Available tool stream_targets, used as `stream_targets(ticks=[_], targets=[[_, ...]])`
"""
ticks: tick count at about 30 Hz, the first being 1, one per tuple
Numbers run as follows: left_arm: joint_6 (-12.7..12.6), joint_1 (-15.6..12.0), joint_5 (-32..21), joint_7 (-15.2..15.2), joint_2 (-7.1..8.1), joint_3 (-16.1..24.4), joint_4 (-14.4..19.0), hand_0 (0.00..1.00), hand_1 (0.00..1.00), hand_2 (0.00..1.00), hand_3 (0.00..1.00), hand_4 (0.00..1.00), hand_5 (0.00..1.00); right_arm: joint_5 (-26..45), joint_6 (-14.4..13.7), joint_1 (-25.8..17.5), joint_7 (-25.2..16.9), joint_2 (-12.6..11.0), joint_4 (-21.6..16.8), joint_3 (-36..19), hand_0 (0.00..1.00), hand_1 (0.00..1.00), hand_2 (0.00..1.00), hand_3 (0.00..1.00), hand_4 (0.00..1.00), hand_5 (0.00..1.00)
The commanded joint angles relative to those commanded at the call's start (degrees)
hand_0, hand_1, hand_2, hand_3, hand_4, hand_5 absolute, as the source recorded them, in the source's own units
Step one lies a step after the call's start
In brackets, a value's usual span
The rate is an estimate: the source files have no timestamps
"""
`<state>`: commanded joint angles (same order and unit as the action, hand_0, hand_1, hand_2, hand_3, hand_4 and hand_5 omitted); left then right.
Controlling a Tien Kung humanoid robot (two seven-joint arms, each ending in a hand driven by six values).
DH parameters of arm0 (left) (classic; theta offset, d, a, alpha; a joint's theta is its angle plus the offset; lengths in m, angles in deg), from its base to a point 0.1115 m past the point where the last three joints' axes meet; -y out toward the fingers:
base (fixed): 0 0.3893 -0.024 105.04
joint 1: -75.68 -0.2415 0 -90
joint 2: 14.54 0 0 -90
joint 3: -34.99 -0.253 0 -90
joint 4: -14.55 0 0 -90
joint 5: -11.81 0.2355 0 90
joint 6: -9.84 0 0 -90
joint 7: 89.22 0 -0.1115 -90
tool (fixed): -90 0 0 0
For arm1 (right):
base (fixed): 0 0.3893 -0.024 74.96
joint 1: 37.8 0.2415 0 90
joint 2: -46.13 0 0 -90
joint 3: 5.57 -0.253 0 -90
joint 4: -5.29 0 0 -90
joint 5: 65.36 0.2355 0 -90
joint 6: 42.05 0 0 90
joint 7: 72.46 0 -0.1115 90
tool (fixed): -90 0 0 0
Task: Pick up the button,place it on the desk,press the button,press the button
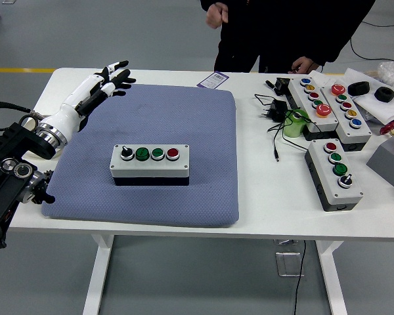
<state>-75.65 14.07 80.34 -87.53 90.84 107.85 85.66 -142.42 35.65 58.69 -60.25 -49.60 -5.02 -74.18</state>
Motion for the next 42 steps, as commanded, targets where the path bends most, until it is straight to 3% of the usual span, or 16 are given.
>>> stream_targets(ticks=[4,9,14,17,29,42], targets=[[-0.2,-1.3,-9.3,0.1,-1.12,3.2,-1.3,0.911,0.939,0.998,0.998,0.928,0.998,-0.1,0.0,0.0,0.0,0.0,0.0,0.0,0.747,0.69,0.709,0.58,0.181,0.131],[-0.3,-3.6,-20.9,0.5,-4.2,9.1,-3.0,0.906,0.934,0.998,0.998,0.945,0.998,0.1,0.0,0.0,0.0,0.0,0.0,0.1,0.746,0.69,0.709,0.58,0.18,0.131],[0.3,-5.6,-17.6,0.0,-6.77,14.9,-4.3,0.906,0.934,0.998,0.998,0.945,0.998,-0.1,0.0,-0.1,0.0,0.1,0.0,0.0,0.746,0.69,0.709,0.58,0.18,0.131],[0.6,-6.8,-16.7,0.1,-7.56,17.3,-4.7,0.9,0.929,0.998,0.998,0.943,0.998,-0.3,0.0,-0.1,0.0,0.1,0.0,-0.1,0.746,0.691,0.709,0.58,0.181,0.13],[1.2,-9.5,-16.0,0.2,-7.7,20.1,-4.5,0.894,0.923,0.998,0.996,0.932,0.998,-0.4,0.0,-0.1,0.0,0.2,0.0,-0.3,0.743,0.689,0.708,0.58,0.18,0.129],[1.2,-9.7,-15.9,0.2,-7.66,19.6,-4.5,0.892,0.922,0.998,0.993,0.923,0.998,-0.1,0.0,-0.2,-0.1,0.2,0.0,-0.2,0.743,0.688,0.708,0.58,0.179,0.128]])
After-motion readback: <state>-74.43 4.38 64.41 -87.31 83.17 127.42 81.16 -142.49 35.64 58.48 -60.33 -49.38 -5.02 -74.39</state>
